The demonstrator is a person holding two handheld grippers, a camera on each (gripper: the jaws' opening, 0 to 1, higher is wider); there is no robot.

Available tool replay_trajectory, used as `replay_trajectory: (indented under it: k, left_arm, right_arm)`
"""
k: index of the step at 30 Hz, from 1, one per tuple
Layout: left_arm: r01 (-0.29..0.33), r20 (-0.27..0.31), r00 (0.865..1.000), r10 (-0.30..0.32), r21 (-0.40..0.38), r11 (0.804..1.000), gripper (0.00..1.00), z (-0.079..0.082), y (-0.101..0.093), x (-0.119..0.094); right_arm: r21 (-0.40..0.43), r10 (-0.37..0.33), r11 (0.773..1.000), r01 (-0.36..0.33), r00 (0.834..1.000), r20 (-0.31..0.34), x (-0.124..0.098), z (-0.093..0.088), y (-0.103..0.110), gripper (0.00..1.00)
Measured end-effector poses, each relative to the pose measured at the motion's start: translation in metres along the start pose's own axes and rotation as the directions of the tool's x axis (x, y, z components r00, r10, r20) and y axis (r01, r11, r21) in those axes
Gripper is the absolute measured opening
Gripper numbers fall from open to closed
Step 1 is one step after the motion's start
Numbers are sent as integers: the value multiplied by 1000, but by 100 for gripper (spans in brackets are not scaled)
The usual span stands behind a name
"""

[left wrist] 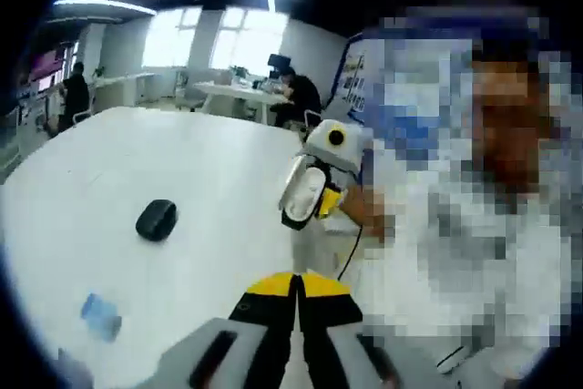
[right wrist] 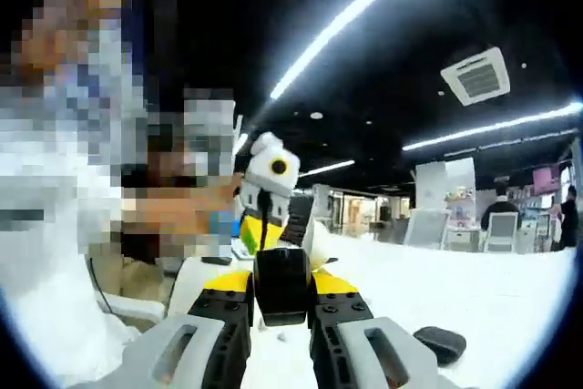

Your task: Pick up the earbuds from the table and place the earbuds into the earbud case

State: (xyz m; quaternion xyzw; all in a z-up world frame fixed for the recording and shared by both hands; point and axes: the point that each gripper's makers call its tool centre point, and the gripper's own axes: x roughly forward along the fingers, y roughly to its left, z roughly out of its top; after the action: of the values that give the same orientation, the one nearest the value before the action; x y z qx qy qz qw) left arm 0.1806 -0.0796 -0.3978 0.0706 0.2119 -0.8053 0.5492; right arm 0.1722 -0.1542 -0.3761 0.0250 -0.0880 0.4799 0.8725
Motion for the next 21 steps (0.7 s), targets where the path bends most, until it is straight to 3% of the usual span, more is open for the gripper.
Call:
replay_trajectory:
  k: [2,5,7,10,12,14,15,17,21]
  left_arm:
    - [-76,30,997,76,2,997,4,-5,14,-2]
    - [-50,79,996,51,-17,999,4,-7,9,-9]
    - [-53,103,993,55,-19,998,4,1,5,-11]
    - [-22,181,983,20,9,1000,6,21,-27,-8]
    - [16,118,993,-18,19,1000,6,10,-62,5]
    - [8,-10,1000,-7,106,994,12,-14,-90,21]
    - [10,-73,997,1,161,987,15,-27,-101,29]
    - [-5,-194,980,47,211,978,17,-51,-115,38]
    - [-36,-232,969,82,199,979,17,-69,-123,50]
  right_arm:
    - [-1,-20,1000,20,1000,1,0,-10,-8,21]
    - [28,-13,1000,13,1000,8,3,-24,-11,21]
    - [69,-19,997,16,999,32,6,-25,-12,21]
    - [33,16,999,-15,1000,-9,11,-26,-2,21]
    - [5,14,1000,-14,1000,-24,13,-23,3,21]
    - [5,27,1000,-27,999,-16,12,-17,13,21]
    - [-8,29,1000,-30,999,-17,10,-14,17,21]
    - [-21,34,999,-35,999,-29,8,-11,23,21]
    - [-26,23,999,-23,999,-23,2,-5,29,21]
